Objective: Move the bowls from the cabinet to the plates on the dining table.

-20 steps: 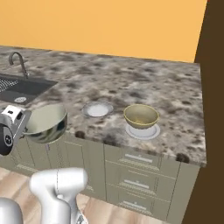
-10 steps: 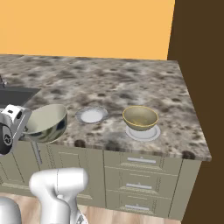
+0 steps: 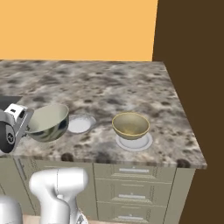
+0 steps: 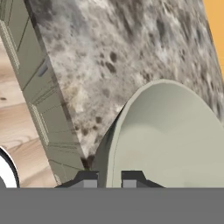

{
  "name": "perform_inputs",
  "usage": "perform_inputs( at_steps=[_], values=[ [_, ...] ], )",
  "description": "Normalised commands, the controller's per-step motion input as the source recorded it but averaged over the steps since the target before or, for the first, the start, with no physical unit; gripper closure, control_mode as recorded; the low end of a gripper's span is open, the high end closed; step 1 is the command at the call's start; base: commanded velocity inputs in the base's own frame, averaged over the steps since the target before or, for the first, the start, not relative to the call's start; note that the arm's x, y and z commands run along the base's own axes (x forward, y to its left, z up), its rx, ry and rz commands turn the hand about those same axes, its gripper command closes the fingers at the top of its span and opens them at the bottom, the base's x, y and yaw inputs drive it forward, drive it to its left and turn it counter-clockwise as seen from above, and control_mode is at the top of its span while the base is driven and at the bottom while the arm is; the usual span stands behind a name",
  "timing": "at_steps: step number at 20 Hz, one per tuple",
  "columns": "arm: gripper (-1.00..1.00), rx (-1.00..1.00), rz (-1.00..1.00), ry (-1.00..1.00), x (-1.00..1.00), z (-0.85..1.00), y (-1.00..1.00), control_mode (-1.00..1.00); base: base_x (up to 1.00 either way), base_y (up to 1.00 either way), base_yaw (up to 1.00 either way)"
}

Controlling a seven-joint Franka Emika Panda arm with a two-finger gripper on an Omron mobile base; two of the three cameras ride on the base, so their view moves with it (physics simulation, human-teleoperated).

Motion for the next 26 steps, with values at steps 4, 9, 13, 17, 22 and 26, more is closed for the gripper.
perform_inputs(
  at_steps=[4, 9, 13, 17, 22, 26],
  values=[
    [1.0, 0.0, 0.0, 0.0, 0.0, 0.0, 0.0, 1.0, 0.24, 0.19, -0.21],
    [1.0, 0.0, 0.0, 0.0, 0.0, 0.0, 0.0, 1.0, 0.45, 0.17, -0.21],
    [1.0, 0.0, 0.0, 0.0, 0.0, 0.0, 0.0, 1.0, 0.25, 0.16, -0.17],
    [1.0, 0.0, 0.0, 0.0, 0.0, 0.0, 0.0, 1.0, 0.03, 0.0, -0.08],
    [1.0, 0.0, 0.0, 0.0, 0.0, 0.0, 0.0, 1.0, 0.16, 0.04, -0.07],
    [1.0, 0.0, -0.05, 0.03, 0.29, -0.01, 0.13, -1.0, 0.07, 0.03, -0.02]
  ],
)
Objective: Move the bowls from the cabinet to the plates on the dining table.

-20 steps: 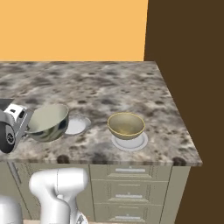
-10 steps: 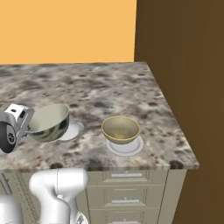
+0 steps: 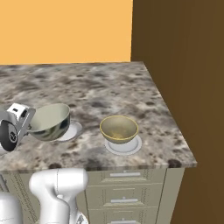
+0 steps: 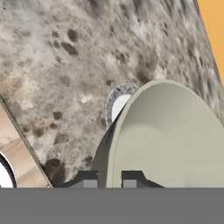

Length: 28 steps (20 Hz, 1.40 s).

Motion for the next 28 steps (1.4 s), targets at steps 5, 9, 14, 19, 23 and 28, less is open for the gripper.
perform_inputs(
  at_steps=[5, 9, 14, 19, 23, 28],
  values=[
    [1.0, 0.0, -0.03, 0.06, 0.59, -0.11, 0.26, -1.0, 0.0, 0.0, 0.0],
    [1.0, -0.03, -0.03, 0.06, 0.67, -0.34, 0.14, -1.0, 0.0, 0.0, 0.0],
    [1.0, -0.08, 0.0, 0.01, 0.52, -0.52, 0.05, -1.0, 0.0, 0.0, 0.0],
    [1.0, -0.08, 0.0, -0.03, 0.37, -0.18, 0.04, -1.0, 0.0, 0.0, 0.0],
    [1.0, 0.01, 0.0, -0.02, 0.22, -0.04, 0.14, -1.0, 0.0, 0.0, 0.0],
    [1.0, 0.14, 0.0, 0.0, 0.0, -0.09, 0.22, -1.0, 0.0, 0.0, 0.0]
  ],
)
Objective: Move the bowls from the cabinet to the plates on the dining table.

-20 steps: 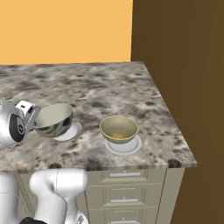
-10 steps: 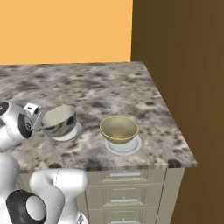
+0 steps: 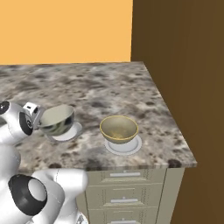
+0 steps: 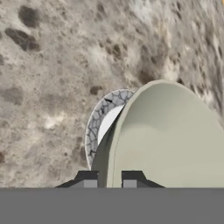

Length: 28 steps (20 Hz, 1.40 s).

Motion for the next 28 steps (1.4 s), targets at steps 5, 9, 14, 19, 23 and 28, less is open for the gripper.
perform_inputs(
  at_steps=[5, 9, 14, 19, 23, 28],
  values=[
    [1.0, 0.09, 0.0, -0.01, 0.02, -0.14, 0.06, -1.0, 0.0, 0.0, 0.0],
    [1.0, 0.0, 0.0, -0.04, 0.07, -0.13, 0.0, -1.0, 0.0, 0.0, 0.0],
    [1.0, 0.0, 0.0, -0.05, 0.01, -0.2, 0.0, -1.0, 0.0, 0.0, 0.0],
    [1.0, 0.06, 0.0, -0.02, 0.03, -0.19, 0.0, -1.0, 0.0, 0.0, 0.0],
    [1.0, 0.09, 0.0, -0.01, 0.17, -0.06, 0.0, -1.0, 0.0, 0.0, 0.0],
    [1.0, 0.12, 0.0, 0.0, 0.21, 0.0, 0.0, -1.0, 0.0, 0.0, 0.0]
  ],
)
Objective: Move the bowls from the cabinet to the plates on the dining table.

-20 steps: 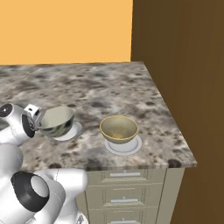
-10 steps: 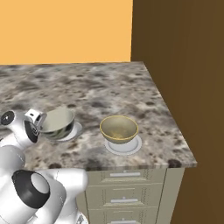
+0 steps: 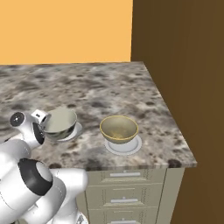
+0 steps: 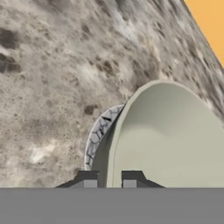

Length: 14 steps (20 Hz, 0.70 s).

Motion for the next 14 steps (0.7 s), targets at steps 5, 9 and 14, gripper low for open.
perform_inputs(
  at_steps=[5, 9, 14],
  values=[
    [-1.0, 0.13, 0.0, 0.0, 0.02, -0.1, 0.06, -1.0, 0.0, 0.0, 0.0],
    [-1.0, 0.06, 0.01, -0.02, 0.0, -0.05, 0.03, -1.0, 0.0, 0.0, 0.0],
    [-1.0, 0.0, 0.0, -0.03, 0.0, -0.08, -0.05, -1.0, 0.0, 0.0, 0.0]
  ],
)
